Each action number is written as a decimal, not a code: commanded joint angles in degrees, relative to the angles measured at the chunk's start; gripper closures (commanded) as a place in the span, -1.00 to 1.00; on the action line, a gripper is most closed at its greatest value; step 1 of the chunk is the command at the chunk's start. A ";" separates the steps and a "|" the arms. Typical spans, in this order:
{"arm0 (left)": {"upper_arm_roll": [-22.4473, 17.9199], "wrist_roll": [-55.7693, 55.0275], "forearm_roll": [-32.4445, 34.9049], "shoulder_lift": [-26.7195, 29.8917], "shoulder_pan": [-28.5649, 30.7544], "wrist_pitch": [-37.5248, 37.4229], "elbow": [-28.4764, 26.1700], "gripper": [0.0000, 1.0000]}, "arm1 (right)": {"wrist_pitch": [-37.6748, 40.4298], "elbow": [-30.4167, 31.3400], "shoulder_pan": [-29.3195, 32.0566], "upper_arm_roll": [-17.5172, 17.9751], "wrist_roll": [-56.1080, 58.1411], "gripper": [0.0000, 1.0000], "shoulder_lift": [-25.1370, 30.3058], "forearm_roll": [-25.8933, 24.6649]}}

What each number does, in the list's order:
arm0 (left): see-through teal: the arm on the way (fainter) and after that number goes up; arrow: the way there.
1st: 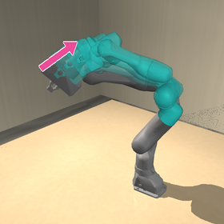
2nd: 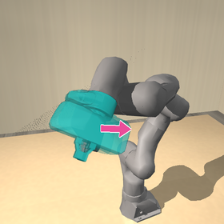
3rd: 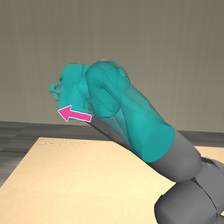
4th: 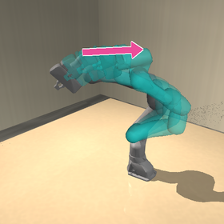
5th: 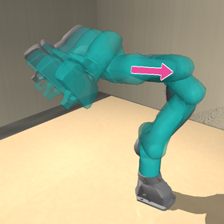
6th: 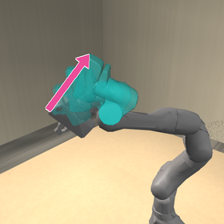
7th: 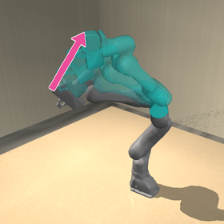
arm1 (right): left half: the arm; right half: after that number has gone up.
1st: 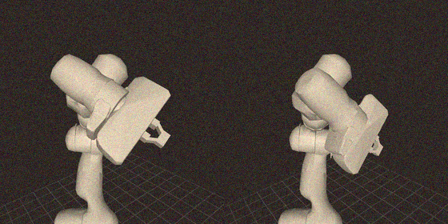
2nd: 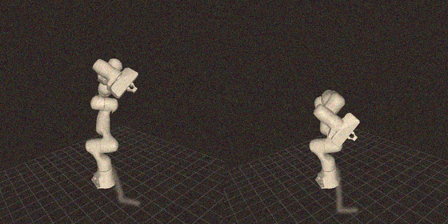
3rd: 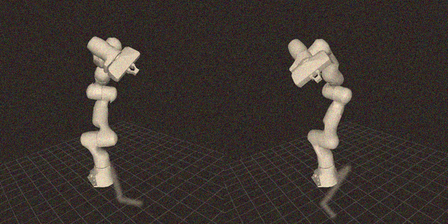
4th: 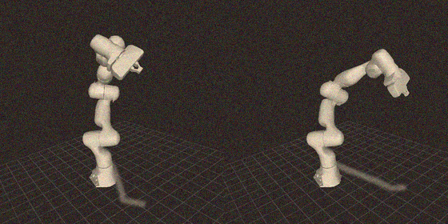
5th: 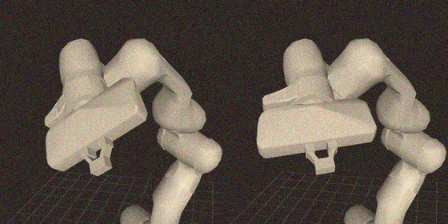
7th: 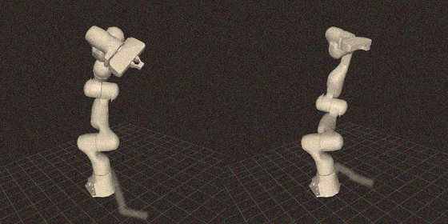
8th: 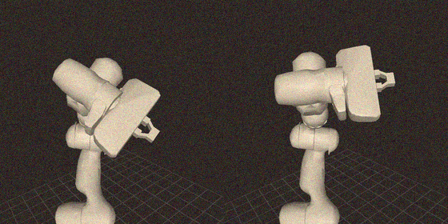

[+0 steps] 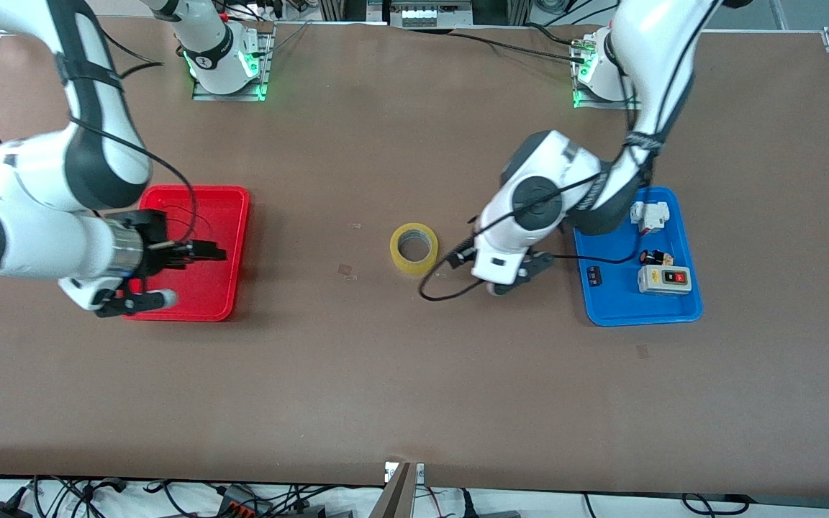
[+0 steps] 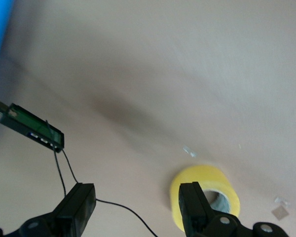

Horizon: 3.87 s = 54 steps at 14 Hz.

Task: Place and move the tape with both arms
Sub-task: 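Set the tape on the table with the left gripper while the right gripper approaches, then grasp the tape rim with the right gripper while the left gripper withdraws, then carry the tape with the right gripper over the red tray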

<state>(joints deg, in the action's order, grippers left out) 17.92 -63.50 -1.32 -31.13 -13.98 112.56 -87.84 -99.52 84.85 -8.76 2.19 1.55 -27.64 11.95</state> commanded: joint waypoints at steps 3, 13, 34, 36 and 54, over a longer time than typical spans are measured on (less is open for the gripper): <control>0.62 6.62 1.14 6.34 7.37 -7.34 -2.07 -1.00 | -6.53 -2.41 -9.41 -0.08 -6.80 -0.99 -6.01 0.53; -5.52 38.42 0.70 25.93 14.25 -16.58 -14.37 -1.00 | -24.73 -2.41 -27.00 -0.17 -30.53 -0.95 -14.45 -0.18; -17.66 70.71 2.11 28.58 17.06 -18.95 -1.37 -1.00 | -21.68 -2.23 -29.64 -1.30 -35.74 1.00 -17.45 -3.95; -17.66 70.71 2.11 28.85 17.06 -19.13 -1.37 -1.00 | -21.42 -2.23 -30.00 -1.75 -36.09 1.00 -16.75 -6.67; -17.75 70.62 2.29 28.94 16.36 -20.36 -2.43 -1.00 | -14.51 25.69 -1.79 -16.42 -15.70 1.00 9.27 -11.34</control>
<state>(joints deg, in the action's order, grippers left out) 0.20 7.14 1.55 -2.70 2.57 92.98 -90.21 -107.37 103.43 -9.74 -14.63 -13.77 -21.14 2.07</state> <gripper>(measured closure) 0.000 0.784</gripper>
